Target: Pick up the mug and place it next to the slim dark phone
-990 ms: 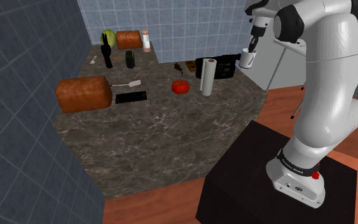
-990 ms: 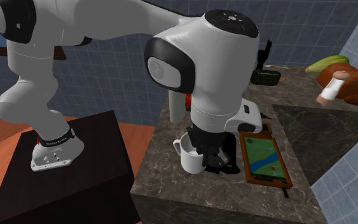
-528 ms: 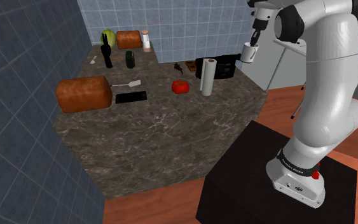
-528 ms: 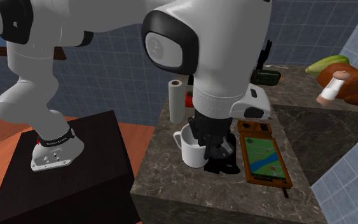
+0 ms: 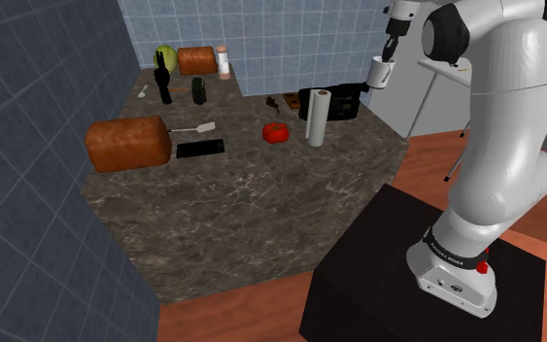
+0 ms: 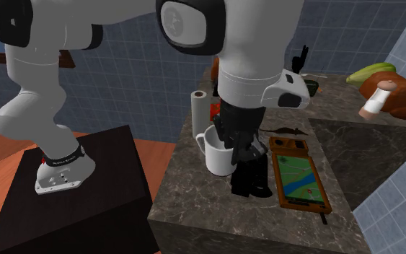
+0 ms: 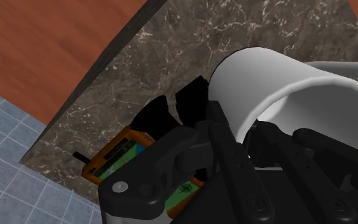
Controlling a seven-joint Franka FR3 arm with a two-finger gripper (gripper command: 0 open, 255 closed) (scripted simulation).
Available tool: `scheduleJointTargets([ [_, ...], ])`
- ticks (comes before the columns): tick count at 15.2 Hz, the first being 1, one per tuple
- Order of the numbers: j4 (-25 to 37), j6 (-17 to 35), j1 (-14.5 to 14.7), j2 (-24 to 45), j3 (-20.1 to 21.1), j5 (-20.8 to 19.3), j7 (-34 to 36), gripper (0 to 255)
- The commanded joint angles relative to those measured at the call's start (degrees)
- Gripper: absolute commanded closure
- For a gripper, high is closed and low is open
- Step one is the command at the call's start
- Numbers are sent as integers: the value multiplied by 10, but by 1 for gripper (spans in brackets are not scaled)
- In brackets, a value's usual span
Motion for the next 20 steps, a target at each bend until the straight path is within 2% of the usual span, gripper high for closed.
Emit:
scheduleJointTargets([
  [1, -32, 13, 31, -24, -1, -13, 21, 255],
  [10, -150, 68, 161, -119, 13, -69, 142, 255],
  [20, -199, 99, 261, -165, 55, -102, 281, 255],
])
